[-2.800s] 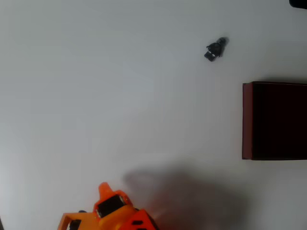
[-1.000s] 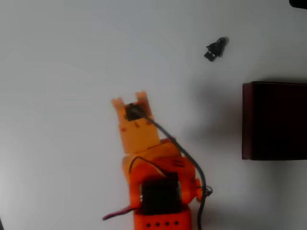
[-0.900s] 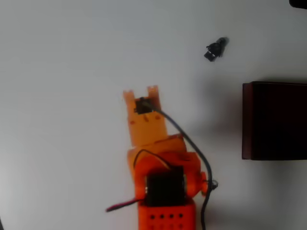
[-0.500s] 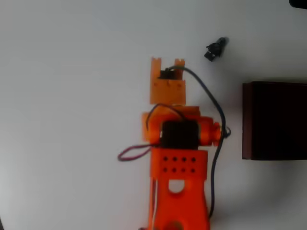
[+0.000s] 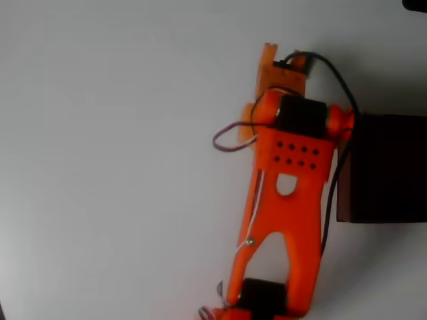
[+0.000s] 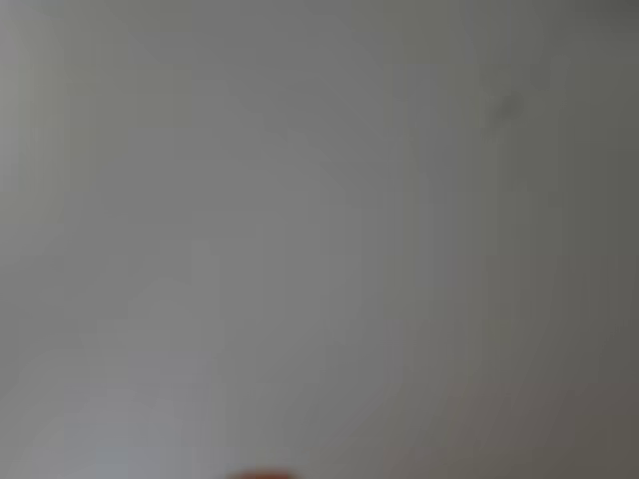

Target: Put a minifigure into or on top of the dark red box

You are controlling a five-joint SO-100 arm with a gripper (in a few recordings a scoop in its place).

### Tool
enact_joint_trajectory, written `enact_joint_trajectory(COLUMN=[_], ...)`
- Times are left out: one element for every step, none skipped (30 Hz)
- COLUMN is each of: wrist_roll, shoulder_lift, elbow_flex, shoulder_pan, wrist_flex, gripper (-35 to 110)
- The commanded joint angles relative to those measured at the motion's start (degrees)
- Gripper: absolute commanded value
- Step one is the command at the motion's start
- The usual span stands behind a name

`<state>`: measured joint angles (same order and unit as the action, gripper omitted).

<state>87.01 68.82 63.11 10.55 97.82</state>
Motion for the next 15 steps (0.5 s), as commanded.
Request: enact_joint_trajectory(wrist_roll=[3.87,5.36,7.12,8.79,10.37,11.78,12.92,14.15,14.77,15.03,15.47,16.26,16.61,17.05,17.67], shoulder_lift=[-5.10,-6.42,-7.12,-7.65,-8.26,-8.96,-9.84,-10.90,-12.39,-14.15,-15.91,-17.23,-18.81,-20.39,-21.80], elbow_flex=[-12.66,-14.33,-15.12,-15.64,-16.17,-16.87,-17.75,-18.81,-20.57,-22.94,-24.96,-26.28,-28.04,-30.06,-32.08], shoulder_pan=[2.11,2.11,1.85,1.49,1.23,0.97,0.70,0.53,0.35,0.26,0.18,0.09,0.00,0.00,0.00], wrist_flex=[5.98,6.50,6.59,6.59,6.59,6.59,6.59,6.68,6.68,6.68,6.86,6.86,6.86,6.86,6.86], gripper=[19,19,20,20,20,21,21,21,21,21,22,22,22,22,22])
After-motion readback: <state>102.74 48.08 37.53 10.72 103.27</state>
